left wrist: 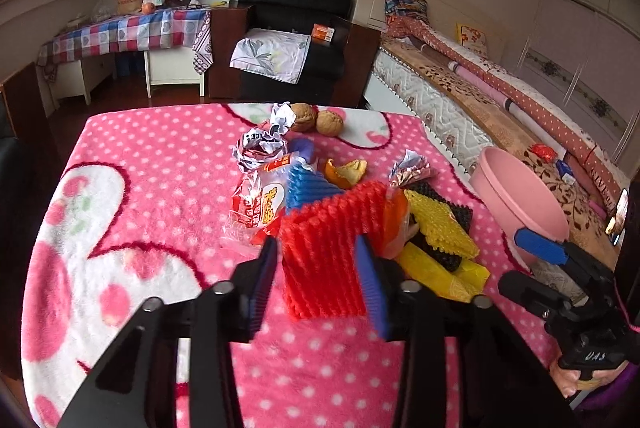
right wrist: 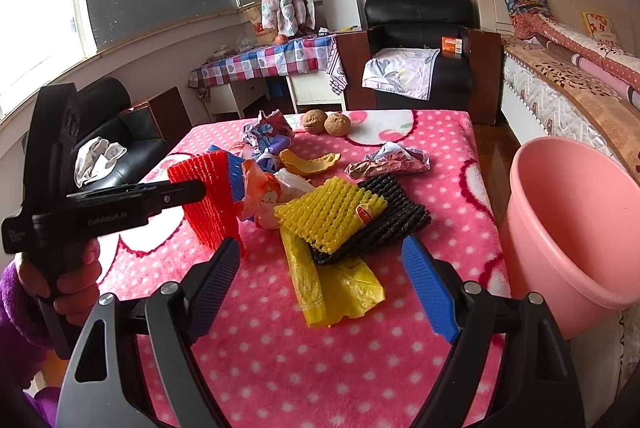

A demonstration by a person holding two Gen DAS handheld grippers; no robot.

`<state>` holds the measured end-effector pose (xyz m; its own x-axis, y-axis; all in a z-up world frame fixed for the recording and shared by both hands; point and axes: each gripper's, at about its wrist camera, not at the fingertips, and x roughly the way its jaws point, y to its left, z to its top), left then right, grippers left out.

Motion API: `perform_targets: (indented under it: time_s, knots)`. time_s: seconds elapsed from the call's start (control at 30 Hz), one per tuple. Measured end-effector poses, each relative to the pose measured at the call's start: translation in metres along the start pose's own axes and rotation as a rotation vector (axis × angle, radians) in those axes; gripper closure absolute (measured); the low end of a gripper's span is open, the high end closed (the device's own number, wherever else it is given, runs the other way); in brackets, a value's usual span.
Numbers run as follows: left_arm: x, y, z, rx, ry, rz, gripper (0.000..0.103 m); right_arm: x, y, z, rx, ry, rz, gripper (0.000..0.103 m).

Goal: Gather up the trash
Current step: 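Grasp the red mesh foam with the left gripper while the right gripper grasps the yellow mesh foam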

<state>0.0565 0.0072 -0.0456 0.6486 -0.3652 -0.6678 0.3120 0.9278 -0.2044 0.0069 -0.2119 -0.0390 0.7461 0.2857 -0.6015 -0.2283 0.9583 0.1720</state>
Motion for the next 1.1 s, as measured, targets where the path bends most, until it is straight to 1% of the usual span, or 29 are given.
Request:
perform_targets:
  time_s: [0.03, 0.07, 0.17, 0.23, 0.33, 0.47, 0.6, 0.7, 0.8, 0.87, 0.9, 0.97, 1.0, 1.07, 1.1]
  knots:
    - [0.000, -0.002, -0.001, 0.006, 0.002, 0.002, 0.075, 0.001, 0.000, 0.001, 0.003, 0.004, 0.000, 0.019]
    - [-0.001, -0.003, -0.002, 0.009, 0.003, 0.007, 0.077, 0.002, -0.001, 0.001, 0.005, 0.006, 0.001, 0.020]
    - [-0.006, -0.001, -0.004, -0.006, 0.007, -0.001, 0.086, 0.005, -0.001, 0.003, 0.005, 0.014, -0.001, 0.020]
    - [-0.011, 0.001, -0.005, -0.019, 0.010, -0.003, 0.090, 0.006, -0.001, 0.004, 0.004, 0.013, 0.000, 0.022]
    - [-0.021, 0.005, -0.006, -0.043, -0.004, -0.009, 0.091, 0.009, -0.001, 0.006, 0.004, 0.018, 0.008, 0.024]
    - [-0.037, 0.011, -0.005, -0.079, -0.028, -0.026, 0.092, 0.015, -0.001, 0.010, 0.005, 0.037, 0.018, 0.030]
    - [-0.051, 0.013, -0.002, -0.091, -0.046, -0.033, 0.092, 0.023, -0.004, 0.014, 0.019, 0.060, 0.022, 0.036]
    - [-0.058, 0.013, 0.003, -0.097, -0.056, -0.034, 0.092, 0.030, -0.005, 0.017, 0.020, 0.085, 0.019, 0.042]
    - [-0.062, 0.013, 0.008, -0.103, -0.065, -0.032, 0.092, 0.038, -0.007, 0.018, 0.023, 0.115, 0.019, 0.051]
    - [-0.062, 0.012, 0.012, -0.103, -0.067, -0.028, 0.092, 0.043, -0.009, 0.018, 0.027, 0.139, 0.021, 0.060]
    - [-0.063, 0.012, 0.014, -0.104, -0.066, -0.027, 0.092, 0.046, -0.010, 0.018, 0.028, 0.154, 0.022, 0.062]
    - [-0.063, 0.009, 0.017, -0.103, -0.064, -0.026, 0.092, 0.050, -0.013, 0.017, 0.039, 0.176, 0.031, 0.071]
    - [-0.063, 0.009, 0.018, -0.100, -0.064, -0.025, 0.092, 0.051, -0.015, 0.017, 0.048, 0.185, 0.035, 0.073]
    - [-0.063, 0.004, 0.021, -0.094, -0.064, -0.023, 0.092, 0.052, -0.020, 0.017, 0.064, 0.191, 0.051, 0.083]
    - [-0.063, 0.003, 0.023, -0.092, -0.064, -0.023, 0.092, 0.051, -0.022, 0.017, 0.074, 0.190, 0.063, 0.085]
